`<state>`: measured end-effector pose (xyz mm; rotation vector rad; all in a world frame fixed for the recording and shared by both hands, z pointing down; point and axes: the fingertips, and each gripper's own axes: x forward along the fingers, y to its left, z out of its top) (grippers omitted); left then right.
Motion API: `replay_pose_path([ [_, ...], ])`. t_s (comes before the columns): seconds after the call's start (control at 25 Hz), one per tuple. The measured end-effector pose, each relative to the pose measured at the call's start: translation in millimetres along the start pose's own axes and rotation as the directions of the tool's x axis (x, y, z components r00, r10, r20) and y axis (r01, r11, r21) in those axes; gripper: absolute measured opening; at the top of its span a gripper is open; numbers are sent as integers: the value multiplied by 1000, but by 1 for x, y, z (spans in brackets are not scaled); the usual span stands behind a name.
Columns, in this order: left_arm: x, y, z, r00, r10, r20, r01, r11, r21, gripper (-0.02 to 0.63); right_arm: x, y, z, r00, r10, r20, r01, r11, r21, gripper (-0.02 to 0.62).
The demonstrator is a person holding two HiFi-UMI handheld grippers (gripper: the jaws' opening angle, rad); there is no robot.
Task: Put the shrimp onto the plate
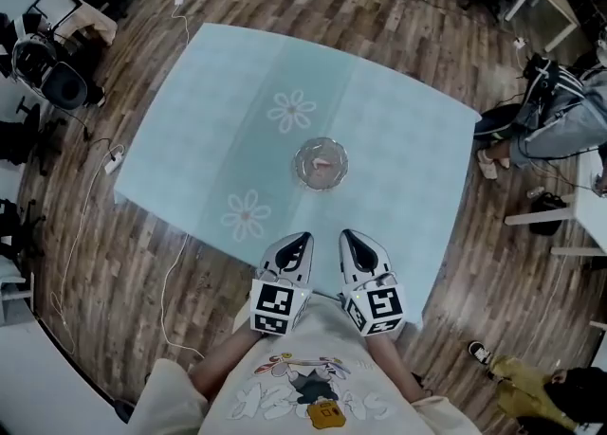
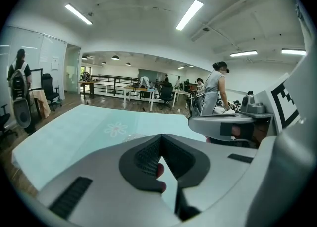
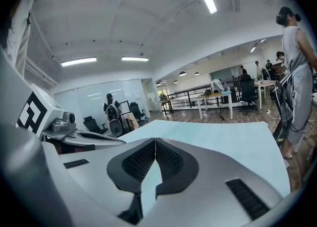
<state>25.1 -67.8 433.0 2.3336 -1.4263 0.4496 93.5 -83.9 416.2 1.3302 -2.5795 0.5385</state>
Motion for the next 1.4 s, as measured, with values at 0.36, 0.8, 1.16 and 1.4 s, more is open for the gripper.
replay_pose_path([
  [0.36,-10,-8,15,999,10,47,-9,1000,-16,8,-10,10,20,1000,17,15,-16,998,-54,23],
  [0.8,-12,-9,23,997,17,69,-18,1000,17,8,-7,7,16,1000,24,-3,-24,1000,-9,23],
  [1.16,-12,-9,23,998,13,63,-14,1000,25,8,-4,5,12,999,25,-33,-24,999,23,23],
  [1.4,-13,-7,13,999,3,34,-4,1000,22,8,0,7,5,999,18,-43,-17,999,41,23],
])
